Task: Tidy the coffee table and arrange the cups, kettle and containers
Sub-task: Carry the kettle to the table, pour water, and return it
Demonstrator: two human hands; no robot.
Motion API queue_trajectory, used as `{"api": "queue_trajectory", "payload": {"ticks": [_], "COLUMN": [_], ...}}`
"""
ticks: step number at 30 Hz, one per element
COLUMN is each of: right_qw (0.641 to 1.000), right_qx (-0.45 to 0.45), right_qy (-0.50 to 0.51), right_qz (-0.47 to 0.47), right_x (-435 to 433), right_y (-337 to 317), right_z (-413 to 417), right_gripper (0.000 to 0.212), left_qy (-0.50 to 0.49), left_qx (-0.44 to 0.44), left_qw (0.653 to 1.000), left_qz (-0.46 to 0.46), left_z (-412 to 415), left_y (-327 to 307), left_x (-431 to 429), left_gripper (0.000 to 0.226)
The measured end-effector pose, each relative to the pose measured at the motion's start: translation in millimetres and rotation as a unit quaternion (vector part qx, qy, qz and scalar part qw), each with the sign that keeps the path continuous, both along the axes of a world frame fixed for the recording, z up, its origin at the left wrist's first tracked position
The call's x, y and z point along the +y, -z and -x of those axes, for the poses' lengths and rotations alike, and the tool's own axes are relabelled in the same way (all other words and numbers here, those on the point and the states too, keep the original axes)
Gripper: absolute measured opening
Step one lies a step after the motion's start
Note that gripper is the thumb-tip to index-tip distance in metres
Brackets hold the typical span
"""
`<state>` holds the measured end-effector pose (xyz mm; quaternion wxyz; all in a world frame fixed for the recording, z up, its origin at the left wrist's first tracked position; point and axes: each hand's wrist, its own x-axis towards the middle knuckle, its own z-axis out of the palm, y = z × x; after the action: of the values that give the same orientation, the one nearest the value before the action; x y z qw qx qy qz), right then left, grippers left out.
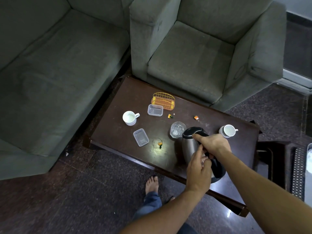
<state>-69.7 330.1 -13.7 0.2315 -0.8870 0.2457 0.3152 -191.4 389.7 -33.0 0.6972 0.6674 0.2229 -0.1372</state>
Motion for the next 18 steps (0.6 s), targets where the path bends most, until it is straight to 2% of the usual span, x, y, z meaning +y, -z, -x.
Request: {"api": "queue_trajectory", "payload": {"ticks": [18], "right_qw": [1.000], "right_qx": [0.005], "right_qy": [0.017], "right_qz": [-0.001], "right_x": [2.3], "right_y": [-4.1], "right_z": [-1.8], "right_gripper": [0.064], "left_qy": [-0.003], "left_qx": [-0.006], "left_qw": [1.000], "left_qz": [-0.005], "left_z": [-2.2], "left_y": [-0.7], "left_x": [0.1], "left_gripper": [0.058]}}
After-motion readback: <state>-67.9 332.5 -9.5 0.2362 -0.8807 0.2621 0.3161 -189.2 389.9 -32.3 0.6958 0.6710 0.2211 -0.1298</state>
